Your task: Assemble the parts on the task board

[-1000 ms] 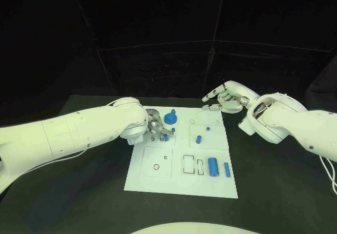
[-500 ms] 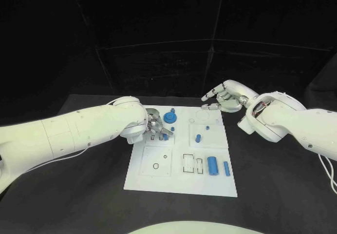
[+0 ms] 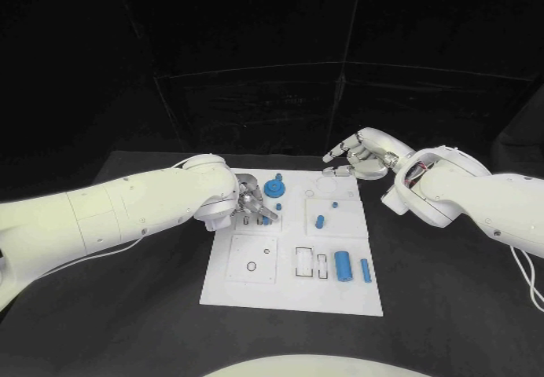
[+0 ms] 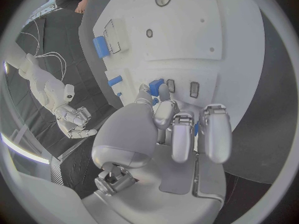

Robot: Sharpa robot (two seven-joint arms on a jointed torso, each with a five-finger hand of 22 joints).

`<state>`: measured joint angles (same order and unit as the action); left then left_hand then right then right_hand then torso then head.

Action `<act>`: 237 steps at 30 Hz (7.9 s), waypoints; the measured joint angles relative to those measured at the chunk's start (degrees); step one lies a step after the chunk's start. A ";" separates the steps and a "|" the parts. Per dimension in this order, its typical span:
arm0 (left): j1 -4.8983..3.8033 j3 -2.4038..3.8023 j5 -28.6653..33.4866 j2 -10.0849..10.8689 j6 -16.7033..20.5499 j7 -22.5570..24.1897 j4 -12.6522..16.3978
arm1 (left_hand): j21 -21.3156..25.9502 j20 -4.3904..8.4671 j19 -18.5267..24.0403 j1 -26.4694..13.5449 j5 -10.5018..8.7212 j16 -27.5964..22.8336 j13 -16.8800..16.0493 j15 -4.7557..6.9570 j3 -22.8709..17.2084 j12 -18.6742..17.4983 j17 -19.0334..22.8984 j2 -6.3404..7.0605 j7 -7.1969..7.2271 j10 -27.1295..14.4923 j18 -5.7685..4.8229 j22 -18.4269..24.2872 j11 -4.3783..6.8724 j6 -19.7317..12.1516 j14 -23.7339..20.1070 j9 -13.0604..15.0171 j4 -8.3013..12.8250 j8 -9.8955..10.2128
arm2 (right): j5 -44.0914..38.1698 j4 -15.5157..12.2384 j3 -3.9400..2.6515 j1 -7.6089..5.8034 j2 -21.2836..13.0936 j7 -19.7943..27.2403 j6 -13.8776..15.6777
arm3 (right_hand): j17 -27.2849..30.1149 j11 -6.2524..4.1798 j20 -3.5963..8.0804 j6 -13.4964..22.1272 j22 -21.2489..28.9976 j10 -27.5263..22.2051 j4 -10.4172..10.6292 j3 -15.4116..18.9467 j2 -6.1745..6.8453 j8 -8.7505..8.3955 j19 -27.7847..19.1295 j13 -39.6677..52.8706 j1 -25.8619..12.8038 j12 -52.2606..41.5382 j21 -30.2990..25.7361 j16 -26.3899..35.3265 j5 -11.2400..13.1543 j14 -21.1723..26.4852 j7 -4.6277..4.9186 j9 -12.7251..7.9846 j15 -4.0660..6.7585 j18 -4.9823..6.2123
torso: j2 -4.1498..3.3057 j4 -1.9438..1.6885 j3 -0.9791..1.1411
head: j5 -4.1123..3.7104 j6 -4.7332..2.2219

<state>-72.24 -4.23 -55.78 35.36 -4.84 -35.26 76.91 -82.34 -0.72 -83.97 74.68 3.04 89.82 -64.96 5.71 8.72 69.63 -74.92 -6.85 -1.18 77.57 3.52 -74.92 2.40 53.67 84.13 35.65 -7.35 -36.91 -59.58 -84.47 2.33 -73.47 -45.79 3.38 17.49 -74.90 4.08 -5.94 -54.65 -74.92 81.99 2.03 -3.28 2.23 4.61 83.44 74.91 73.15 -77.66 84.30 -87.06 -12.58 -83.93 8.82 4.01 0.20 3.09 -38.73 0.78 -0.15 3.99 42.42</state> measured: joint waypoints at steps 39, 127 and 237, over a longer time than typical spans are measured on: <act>-0.50 -2.90 -1.47 5.92 7.44 3.72 6.31 | 0.90 0.43 -0.01 -10.63 0.71 0.00 1.35 0.00 -41.58 -1.33 0.00 11.85 -0.88 -0.08 0.00 0.01 -0.17 -1.56 -0.17 3.13 0.64 -0.61 | 0.11 0.50 0.02 0.01 0.12 0.06 -1.01 | -0.03 0.00 0.00 0.00 0.01 0.00 -0.16 0.16 -0.23 0.21 0.00 0.00 0.23 0.00 0.00 0.21 -0.27 0.00 0.00 0.00 0.00 0.00 | 0.01 -0.10 0.02 | 0.93 0.29; -0.31 -4.00 -9.13 3.53 7.78 2.17 4.76 | -0.05 0.40 0.01 -18.63 3.66 0.00 -0.49 0.00 -43.41 0.28 0.01 15.13 0.99 1.88 0.01 0.01 0.99 1.76 -0.18 3.52 5.68 -1.30 | -1.44 0.51 0.02 0.01 -0.02 -0.11 -1.34 | -0.04 0.01 0.00 -0.39 0.01 0.00 0.00 0.31 -0.45 0.21 0.00 0.00 0.45 0.00 -0.24 0.21 -0.84 0.00 -0.01 -0.01 0.00 0.00 | -0.02 0.10 0.03 | 1.05 1.46; -4.00 -0.20 -6.66 -7.14 -11.36 4.63 -22.64 | 3.01 -0.81 -0.02 -12.08 0.05 0.00 2.99 -1.33 -5.66 -1.29 0.01 7.26 -2.30 -1.30 -0.86 0.07 -1.79 -1.35 -0.07 -4.96 -6.63 5.83 | -1.33 1.99 0.03 0.02 1.37 -0.04 -1.84 | 0.00 0.01 0.20 -0.39 0.01 0.00 0.24 1.34 -0.68 0.20 -0.19 0.00 0.68 0.28 -0.47 0.42 -1.07 0.00 -0.01 -0.01 0.00 0.00 | -0.23 0.24 -0.03 | 1.60 0.60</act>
<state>-76.24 -4.43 -62.45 28.22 -16.21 -30.63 54.27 -79.33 -1.53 -83.99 62.60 3.09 89.82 -61.96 4.38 3.06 68.34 -74.91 0.41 -3.48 76.26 2.66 -74.86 0.60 52.32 84.05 30.69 -13.98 -31.08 -60.92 -82.48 2.36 -73.45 -44.43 3.34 15.65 -74.90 4.09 -5.74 -55.04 -74.90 81.99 2.26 -1.94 1.55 4.81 83.24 74.91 73.82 -77.37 83.83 -86.64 -13.65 -83.93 8.81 4.00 0.20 3.10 -38.95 1.02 -0.19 5.59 43.02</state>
